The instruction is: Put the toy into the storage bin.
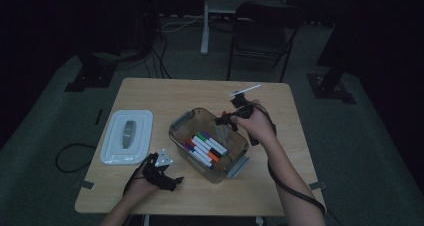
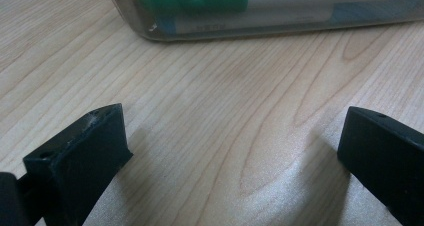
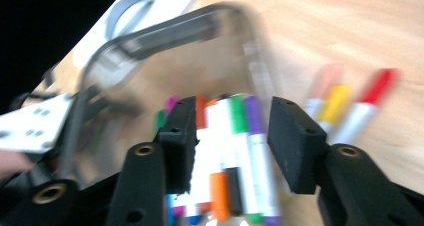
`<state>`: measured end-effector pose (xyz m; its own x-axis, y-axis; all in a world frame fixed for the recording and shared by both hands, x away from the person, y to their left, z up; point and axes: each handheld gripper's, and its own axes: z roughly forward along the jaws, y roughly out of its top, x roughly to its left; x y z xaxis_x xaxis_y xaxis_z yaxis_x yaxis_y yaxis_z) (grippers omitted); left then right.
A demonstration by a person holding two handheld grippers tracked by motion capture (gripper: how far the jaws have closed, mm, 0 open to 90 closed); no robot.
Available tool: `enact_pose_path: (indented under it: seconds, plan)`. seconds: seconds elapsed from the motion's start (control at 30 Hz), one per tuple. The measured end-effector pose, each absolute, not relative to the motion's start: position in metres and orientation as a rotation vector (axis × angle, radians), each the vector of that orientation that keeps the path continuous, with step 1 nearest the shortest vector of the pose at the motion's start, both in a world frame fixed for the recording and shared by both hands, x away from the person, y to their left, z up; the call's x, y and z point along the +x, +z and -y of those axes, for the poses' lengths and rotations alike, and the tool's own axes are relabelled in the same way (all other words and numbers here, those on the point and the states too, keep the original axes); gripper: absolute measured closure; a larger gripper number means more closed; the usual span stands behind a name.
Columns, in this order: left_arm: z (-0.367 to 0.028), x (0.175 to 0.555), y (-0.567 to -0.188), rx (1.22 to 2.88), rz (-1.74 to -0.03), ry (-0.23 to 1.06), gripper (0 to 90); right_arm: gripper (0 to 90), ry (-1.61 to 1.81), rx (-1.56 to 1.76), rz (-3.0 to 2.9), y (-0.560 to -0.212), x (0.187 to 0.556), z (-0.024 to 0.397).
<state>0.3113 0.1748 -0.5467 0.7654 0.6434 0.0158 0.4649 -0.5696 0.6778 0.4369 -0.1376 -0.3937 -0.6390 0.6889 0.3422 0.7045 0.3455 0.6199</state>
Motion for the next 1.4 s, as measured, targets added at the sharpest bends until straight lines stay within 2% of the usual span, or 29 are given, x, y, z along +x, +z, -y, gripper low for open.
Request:
enact_pose_path:
  seconds: [0.13, 0.3, 0.43, 0.5, 0.63, 1.0, 1.07, 1.13, 1.4]
  plan:
    - [-0.175, 0.311, -0.547, 2.279, -0.824, 0.342, 0.4, 54.0, -1.198, -1.482, 2.496, -0.405, 0.452, 0.168]
    - [-0.175, 0.311, -0.547, 2.284, -0.821, 0.344, 0.4, 53.4, -1.113, -1.638, 2.437, -0.438, 0.474, 0.185]
    - [-0.175, 0.311, -0.547, 2.282, -0.823, 0.343, 0.4, 53.2, -1.063, -1.685, 2.429, -0.462, 0.485, 0.182]
    - [-0.175, 0.311, -0.547, 2.281, -0.823, 0.343, 0.4, 53.5, -0.981, -1.72, 2.438, -0.484, 0.497, 0.173]
    - [-0.175, 0.311, -0.547, 2.282, -0.822, 0.344, 0.4, 55.1, -0.939, -1.763, 2.428, -0.501, 0.51, 0.162]
    - [-0.175, 0.311, -0.547, 2.281, -0.823, 0.344, 0.4, 64.9, -0.827, -1.764, 2.412, -0.515, 0.524, 0.143]
    - [-0.175, 0.311, -0.547, 2.281, -0.823, 0.344, 0.4, 72.9, -0.801, -1.792, 2.4, -0.514, 0.524, 0.145]
    - [-0.175, 0.311, -0.547, 2.281, -0.823, 0.344, 0.4, 76.4, -0.785, -1.817, 2.396, -0.514, 0.525, 0.149]
    - [-0.175, 0.311, -0.547, 2.281, -0.823, 0.344, 0.4, 76.8, -0.849, -1.881, 2.322, -0.505, 0.517, 0.171]
